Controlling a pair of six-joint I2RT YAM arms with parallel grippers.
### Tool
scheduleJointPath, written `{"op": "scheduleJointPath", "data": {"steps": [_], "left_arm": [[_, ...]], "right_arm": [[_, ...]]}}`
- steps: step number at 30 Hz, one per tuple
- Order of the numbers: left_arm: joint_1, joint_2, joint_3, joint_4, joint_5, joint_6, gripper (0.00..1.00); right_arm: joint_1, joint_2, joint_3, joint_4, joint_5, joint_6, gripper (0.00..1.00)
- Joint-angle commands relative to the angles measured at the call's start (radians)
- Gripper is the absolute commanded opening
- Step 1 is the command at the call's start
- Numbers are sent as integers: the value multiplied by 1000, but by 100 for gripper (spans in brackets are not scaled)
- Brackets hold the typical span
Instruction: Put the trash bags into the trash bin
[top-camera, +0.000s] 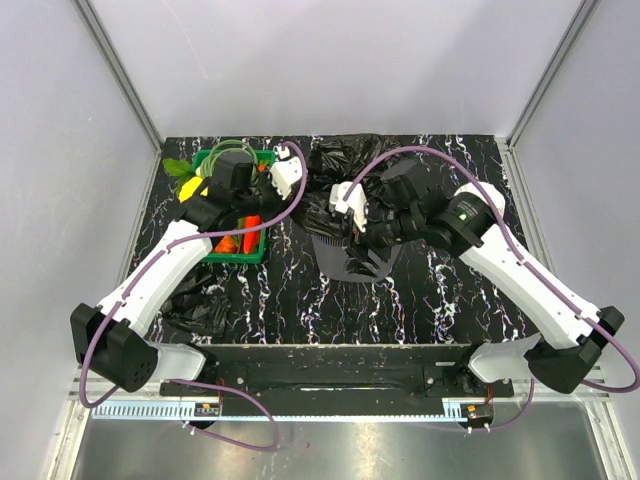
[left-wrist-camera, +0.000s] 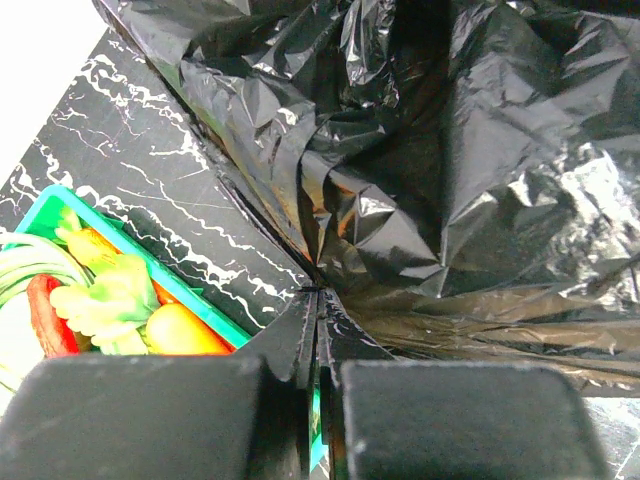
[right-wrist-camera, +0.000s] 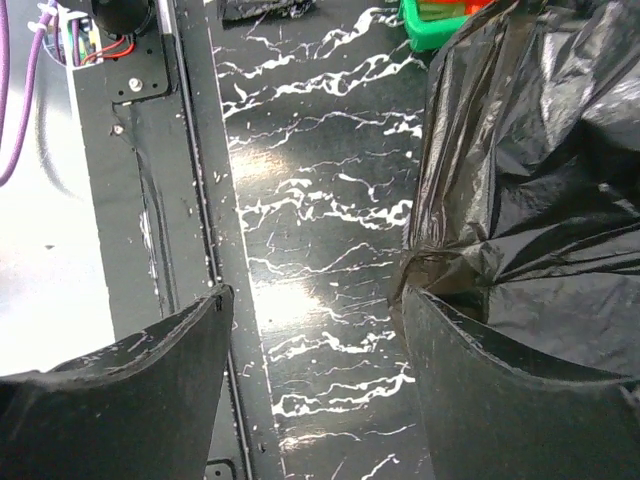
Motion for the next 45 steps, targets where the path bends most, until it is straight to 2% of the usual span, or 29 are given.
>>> {"op": "scheduleJointPath", "data": {"steps": [1, 4, 8, 15, 21, 24, 27, 31, 38, 45], "left_arm": [[5, -14, 30, 55, 28, 12, 0], [5, -14, 27, 55, 31, 12, 0], [5, -11, 33, 55, 35, 12, 0], [5, -10, 39, 54, 39, 12, 0], [5, -14, 44, 54, 39, 6, 0], [7, -19, 39, 54, 39, 3, 0], [5, -27, 38, 52, 40, 3, 0], [5, -39, 33, 52, 34, 6, 0], [5, -43, 30, 63, 57, -7, 0], [5, -43, 27, 66, 68, -13, 1]], "right_arm": [[1, -49, 80, -39, 26, -36, 75], [1, -60, 90, -79, 42, -61, 75], [-8, -102, 118, -43, 159, -20, 73], [-146, -134, 164, 62, 204, 92, 72], [-358, -106, 172, 140, 194, 266, 73], [-488, -92, 164, 180, 135, 356, 73], [-660, -66, 146, 223, 8, 480, 73], [-858, -2, 97, 292, -260, 594, 72], [-932, 56, -26, 416, -493, 665, 72], [-985, 95, -124, 499, -607, 717, 72]]}}
